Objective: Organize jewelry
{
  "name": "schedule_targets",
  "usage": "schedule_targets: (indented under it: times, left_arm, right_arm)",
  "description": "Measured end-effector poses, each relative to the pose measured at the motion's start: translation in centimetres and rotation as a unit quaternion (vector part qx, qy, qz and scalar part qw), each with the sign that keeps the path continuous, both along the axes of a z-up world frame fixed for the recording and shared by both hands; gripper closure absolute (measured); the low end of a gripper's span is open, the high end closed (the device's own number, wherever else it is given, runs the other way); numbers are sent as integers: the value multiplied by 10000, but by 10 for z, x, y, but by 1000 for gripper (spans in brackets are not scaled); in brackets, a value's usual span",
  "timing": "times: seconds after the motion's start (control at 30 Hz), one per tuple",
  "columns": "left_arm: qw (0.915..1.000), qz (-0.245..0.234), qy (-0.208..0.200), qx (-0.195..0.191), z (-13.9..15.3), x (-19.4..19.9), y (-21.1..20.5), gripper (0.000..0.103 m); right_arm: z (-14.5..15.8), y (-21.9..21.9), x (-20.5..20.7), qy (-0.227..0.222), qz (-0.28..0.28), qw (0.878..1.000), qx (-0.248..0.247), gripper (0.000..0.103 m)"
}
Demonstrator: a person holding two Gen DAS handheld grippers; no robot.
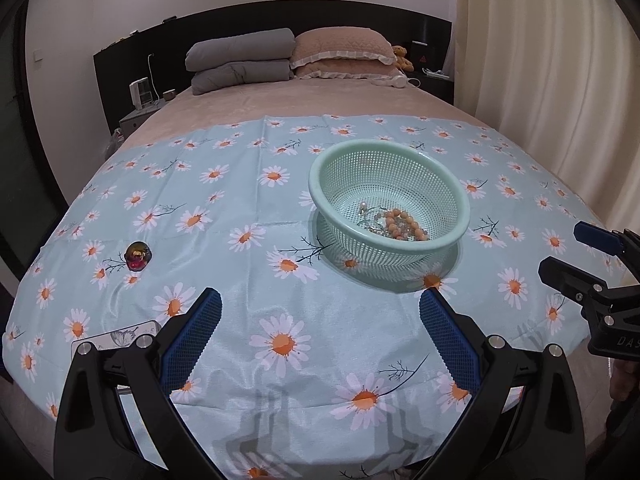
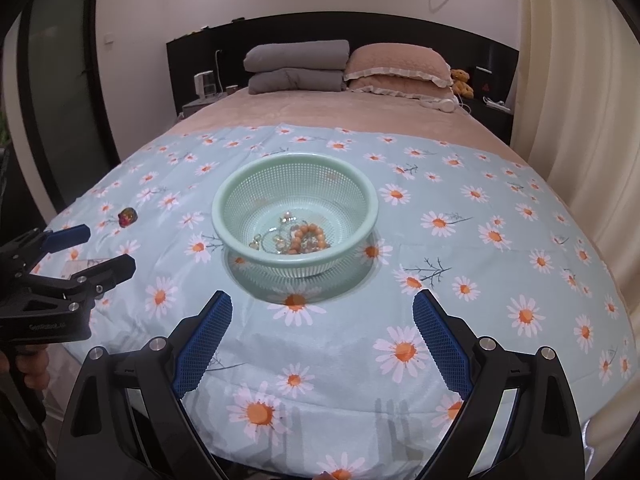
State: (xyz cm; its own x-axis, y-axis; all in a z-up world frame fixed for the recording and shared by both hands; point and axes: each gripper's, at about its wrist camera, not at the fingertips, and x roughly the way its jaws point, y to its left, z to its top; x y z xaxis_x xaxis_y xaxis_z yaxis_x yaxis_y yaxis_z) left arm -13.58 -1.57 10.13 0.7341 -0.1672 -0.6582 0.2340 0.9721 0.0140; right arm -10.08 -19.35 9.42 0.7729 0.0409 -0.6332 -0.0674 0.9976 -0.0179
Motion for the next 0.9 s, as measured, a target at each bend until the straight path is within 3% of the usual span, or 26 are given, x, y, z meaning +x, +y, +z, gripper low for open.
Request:
schedule_targets:
  times: [0.9]
  left_arm:
    - [9997,-169,-141,62,4,-4,-7,6]
  right_arm:
    - [-2,-2,-1,7,4,10000,-92,15]
